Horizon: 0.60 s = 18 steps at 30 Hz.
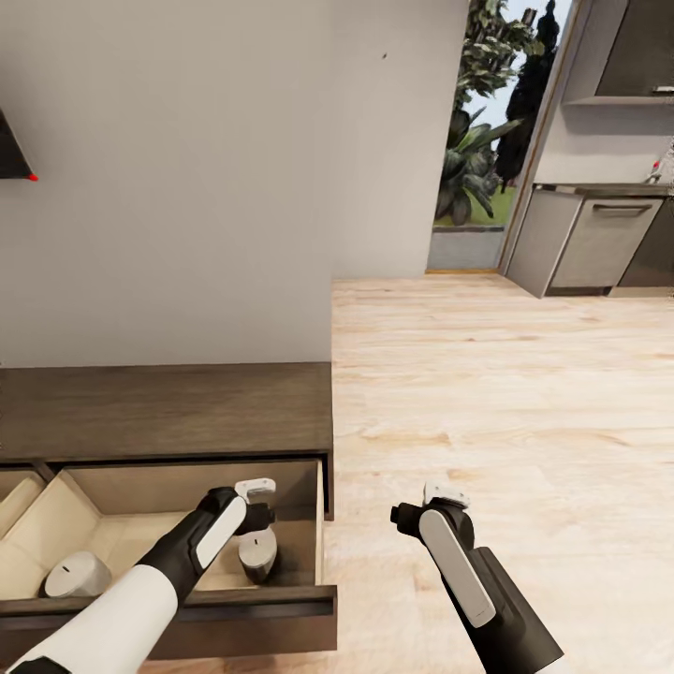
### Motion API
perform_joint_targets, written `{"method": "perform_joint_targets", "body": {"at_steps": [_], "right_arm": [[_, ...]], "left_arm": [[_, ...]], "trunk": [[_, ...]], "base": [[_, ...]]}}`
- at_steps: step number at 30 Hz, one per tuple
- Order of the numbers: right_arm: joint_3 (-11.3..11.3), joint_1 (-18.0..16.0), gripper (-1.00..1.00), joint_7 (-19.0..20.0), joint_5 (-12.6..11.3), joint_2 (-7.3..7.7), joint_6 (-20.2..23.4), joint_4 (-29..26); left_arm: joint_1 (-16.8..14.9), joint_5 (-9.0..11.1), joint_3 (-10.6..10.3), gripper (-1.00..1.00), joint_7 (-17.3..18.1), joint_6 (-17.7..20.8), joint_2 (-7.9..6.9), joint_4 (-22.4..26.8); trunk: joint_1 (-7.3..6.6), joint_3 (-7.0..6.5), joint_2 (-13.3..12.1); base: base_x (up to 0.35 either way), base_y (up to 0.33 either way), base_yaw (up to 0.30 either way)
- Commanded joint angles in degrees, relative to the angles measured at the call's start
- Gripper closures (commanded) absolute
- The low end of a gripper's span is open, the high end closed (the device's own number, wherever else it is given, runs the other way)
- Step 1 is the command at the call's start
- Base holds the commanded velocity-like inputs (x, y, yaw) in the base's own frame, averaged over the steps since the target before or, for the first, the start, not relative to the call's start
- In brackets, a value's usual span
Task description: Place each of the two pumpkins and all three candles from the living room inside a cabinet in the living room (use any cabinet), then make sure every cabinet is closed, and position the cauldron so it is next to a table in the living room.
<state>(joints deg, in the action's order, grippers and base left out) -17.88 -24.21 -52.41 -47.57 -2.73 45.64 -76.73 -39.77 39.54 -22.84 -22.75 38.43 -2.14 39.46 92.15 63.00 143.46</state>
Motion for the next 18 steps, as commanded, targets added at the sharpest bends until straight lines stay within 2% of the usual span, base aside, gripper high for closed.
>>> {"method": "perform_joint_targets", "body": {"at_steps": [1, 15, 18], "right_arm": [[-0.1, 0.0, -1.0, -0.6, -0.5, 0.01, 0.2, -0.1], [-0.1, 0.0, -1.0, -0.6, -0.5, 0.01, 0.2, 0.0], [-0.1, 0.0, -1.0, -0.6, -0.5, 0.01, 0.2, 0.0]], "left_arm": [[0.0, 0.6, -0.3, -1.0, -0.5, 0.1, -0.08, 0.1], [0.0, 0.7, -0.4, -1.0, -0.6, 0.2, -0.05, 0.1], [0.0, 0.7, -0.3, -1.0, -0.6, 0.2, -0.05, 0.1]], "trunk": [[-0.03, -0.17, 0.0], [-0.39, -3.28, -0.2], [-0.47, -3.94, -0.2]], "base": [[0.0, 0.0, 0.0], [-0.007, 0.0, 0.0], [-0.111, 0.0, 0.0]]}}
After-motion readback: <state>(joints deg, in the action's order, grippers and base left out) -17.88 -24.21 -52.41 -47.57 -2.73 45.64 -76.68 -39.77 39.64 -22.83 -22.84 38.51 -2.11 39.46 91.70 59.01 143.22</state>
